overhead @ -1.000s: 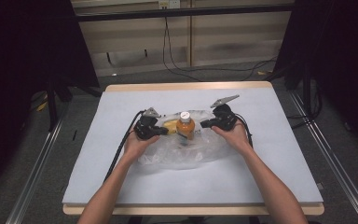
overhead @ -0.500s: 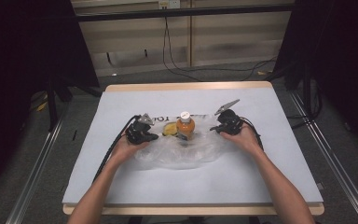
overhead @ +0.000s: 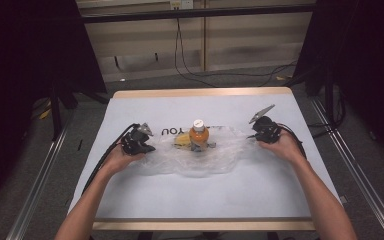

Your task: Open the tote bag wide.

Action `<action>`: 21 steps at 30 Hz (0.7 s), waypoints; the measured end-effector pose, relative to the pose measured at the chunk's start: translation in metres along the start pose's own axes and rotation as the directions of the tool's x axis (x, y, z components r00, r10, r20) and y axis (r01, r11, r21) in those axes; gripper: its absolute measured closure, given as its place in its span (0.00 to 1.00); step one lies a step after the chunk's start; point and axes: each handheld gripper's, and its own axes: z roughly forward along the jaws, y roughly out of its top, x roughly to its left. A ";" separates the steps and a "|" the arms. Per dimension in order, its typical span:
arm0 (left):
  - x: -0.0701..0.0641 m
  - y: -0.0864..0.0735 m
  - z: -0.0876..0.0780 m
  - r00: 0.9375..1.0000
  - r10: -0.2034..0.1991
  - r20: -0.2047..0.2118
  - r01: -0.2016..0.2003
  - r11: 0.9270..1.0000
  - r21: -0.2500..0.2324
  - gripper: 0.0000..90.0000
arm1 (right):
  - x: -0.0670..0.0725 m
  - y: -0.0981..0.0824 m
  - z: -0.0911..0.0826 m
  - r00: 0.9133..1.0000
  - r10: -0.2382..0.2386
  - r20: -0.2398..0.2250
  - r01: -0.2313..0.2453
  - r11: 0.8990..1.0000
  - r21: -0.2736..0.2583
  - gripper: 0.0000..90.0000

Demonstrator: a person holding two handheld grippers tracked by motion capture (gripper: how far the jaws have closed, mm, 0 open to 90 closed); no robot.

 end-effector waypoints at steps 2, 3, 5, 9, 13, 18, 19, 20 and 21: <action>0.000 -0.003 0.000 1.000 -0.005 0.000 0.005 1.000 -0.015 1.00 | 0.001 -0.002 -0.001 1.000 -0.004 0.007 0.004 1.000 -0.005 1.00; 0.001 -0.002 -0.001 1.000 -0.001 0.000 0.001 1.000 -0.014 1.00 | 0.002 -0.002 -0.001 1.000 -0.015 0.015 0.015 1.000 -0.008 1.00; -0.001 -0.001 -0.001 1.000 0.023 -0.017 -0.023 1.000 0.011 1.00 | 0.003 -0.002 -0.001 1.000 -0.021 0.023 0.021 1.000 -0.001 1.00; 0.000 -0.001 -0.002 1.000 0.016 -0.022 -0.015 1.000 0.024 1.00 | 0.004 -0.003 -0.001 0.999 -0.022 0.025 0.022 1.000 -0.002 1.00; 0.004 -0.010 -0.006 1.000 0.005 -0.018 -0.005 1.000 0.007 1.00 | 0.003 -0.004 -0.002 1.000 -0.019 0.021 0.019 1.000 -0.011 1.00; 0.003 -0.018 -0.008 1.000 -0.020 -0.015 0.019 1.000 -0.023 1.00 | 0.001 -0.012 -0.002 1.000 0.002 0.002 -0.002 0.998 -0.064 1.00; 0.005 -0.018 -0.008 1.000 -0.029 -0.010 0.029 0.999 -0.031 1.00 | 0.001 -0.013 -0.003 1.000 0.001 0.004 -0.001 0.998 -0.065 1.00; 0.005 -0.019 -0.008 0.999 -0.039 -0.009 0.039 0.998 -0.040 1.00 | 0.001 -0.013 -0.002 1.000 -0.003 0.007 0.003 0.997 -0.074 1.00; 0.006 -0.019 -0.007 0.999 -0.050 -0.004 0.050 0.997 -0.057 1.00 | 0.002 -0.013 -0.003 1.000 0.025 0.005 -0.025 0.997 -0.066 1.00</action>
